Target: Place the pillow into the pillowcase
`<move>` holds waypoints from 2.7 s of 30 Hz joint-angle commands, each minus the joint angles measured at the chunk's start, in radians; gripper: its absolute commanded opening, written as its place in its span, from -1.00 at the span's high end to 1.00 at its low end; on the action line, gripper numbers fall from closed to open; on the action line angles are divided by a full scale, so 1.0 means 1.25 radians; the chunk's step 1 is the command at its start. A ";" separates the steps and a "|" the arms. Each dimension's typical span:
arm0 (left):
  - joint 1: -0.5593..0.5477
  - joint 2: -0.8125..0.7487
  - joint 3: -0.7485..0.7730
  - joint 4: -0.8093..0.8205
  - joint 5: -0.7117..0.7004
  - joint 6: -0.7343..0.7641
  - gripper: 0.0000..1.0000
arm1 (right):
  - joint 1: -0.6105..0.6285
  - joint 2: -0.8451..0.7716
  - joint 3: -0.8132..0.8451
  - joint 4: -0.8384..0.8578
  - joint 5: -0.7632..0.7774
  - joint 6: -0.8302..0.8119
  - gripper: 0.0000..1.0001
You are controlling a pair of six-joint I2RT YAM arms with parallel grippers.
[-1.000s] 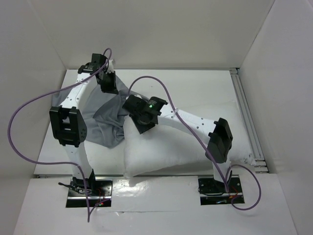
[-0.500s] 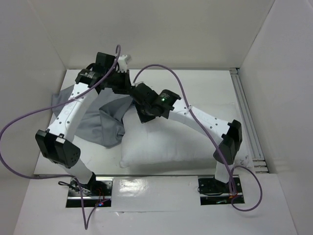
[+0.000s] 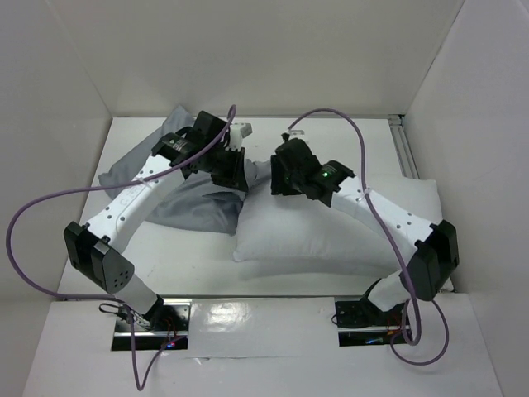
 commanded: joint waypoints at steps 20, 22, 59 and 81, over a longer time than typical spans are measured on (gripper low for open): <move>0.039 0.091 0.191 -0.122 -0.263 -0.134 -1.00 | 0.037 -0.221 -0.078 -0.021 -0.043 0.012 -0.92; 0.074 0.003 0.093 -0.097 -0.313 -0.177 -0.86 | 0.044 -0.212 -0.078 -0.037 -0.035 0.004 -0.96; 0.234 -0.028 -0.570 0.540 -0.157 -0.421 -0.23 | 0.113 -0.087 0.031 -0.094 -0.028 -0.035 -1.00; 0.174 0.008 -0.550 0.611 -0.326 -0.572 -0.02 | 0.113 -0.077 0.048 -0.120 -0.072 -0.066 -1.00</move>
